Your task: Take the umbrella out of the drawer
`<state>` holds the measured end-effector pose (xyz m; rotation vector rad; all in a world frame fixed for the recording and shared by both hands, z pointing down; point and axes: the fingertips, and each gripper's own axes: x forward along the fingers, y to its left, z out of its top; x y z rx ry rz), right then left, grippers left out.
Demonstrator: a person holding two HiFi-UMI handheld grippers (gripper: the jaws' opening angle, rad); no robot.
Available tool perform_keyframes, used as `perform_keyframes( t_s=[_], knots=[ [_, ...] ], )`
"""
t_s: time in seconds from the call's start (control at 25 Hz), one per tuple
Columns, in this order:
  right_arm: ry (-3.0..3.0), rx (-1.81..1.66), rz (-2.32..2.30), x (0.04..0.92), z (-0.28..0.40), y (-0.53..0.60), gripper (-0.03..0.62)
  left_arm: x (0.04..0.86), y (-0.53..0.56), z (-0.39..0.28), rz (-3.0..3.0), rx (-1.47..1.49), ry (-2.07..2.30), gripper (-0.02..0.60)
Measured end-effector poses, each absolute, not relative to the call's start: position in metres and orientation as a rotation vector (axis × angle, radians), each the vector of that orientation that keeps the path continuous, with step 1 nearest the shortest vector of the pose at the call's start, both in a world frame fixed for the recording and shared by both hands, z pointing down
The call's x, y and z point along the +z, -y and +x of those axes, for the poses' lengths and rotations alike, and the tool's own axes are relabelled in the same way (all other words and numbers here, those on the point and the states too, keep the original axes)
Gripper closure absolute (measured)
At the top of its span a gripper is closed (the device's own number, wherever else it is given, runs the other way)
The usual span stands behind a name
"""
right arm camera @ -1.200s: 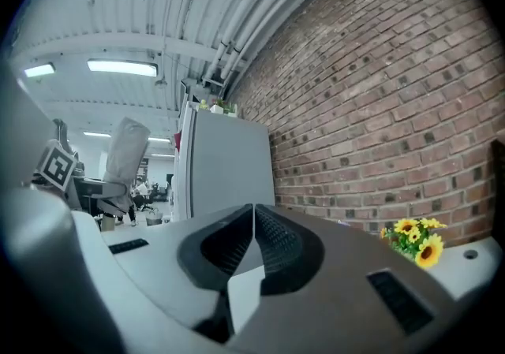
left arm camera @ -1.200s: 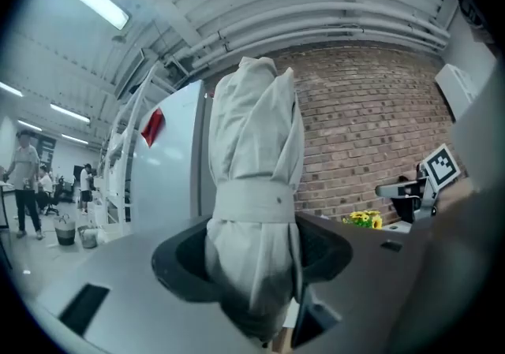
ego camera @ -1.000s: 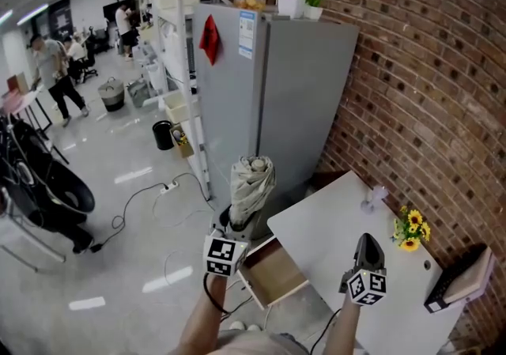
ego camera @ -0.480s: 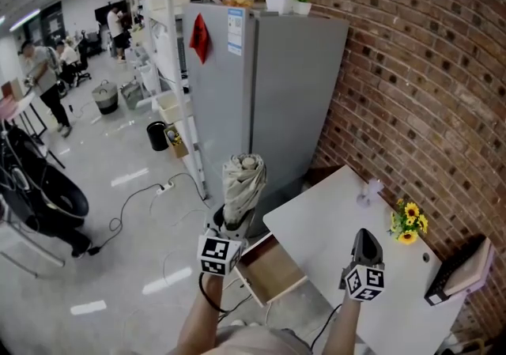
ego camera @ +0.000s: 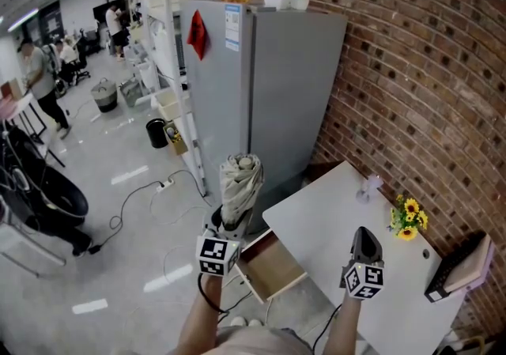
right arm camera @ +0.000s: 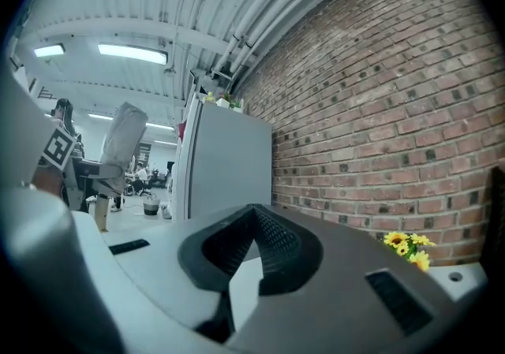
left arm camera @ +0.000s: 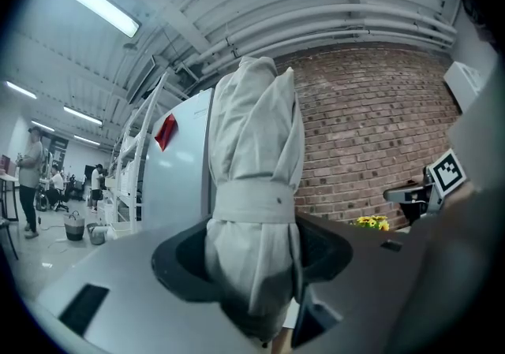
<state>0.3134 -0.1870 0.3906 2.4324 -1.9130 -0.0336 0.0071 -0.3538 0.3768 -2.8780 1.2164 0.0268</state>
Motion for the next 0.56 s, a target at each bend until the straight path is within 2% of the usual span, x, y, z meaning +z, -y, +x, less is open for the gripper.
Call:
perform_keyframes(
  t_s=[0.56],
  knots=[
    [1.914,-0.027,2.44,0.3887,0.3116,0.1814,0.577,0.3746,0.3488,0.0012,-2.878,0.038,-1.234,0.324]
  ],
)
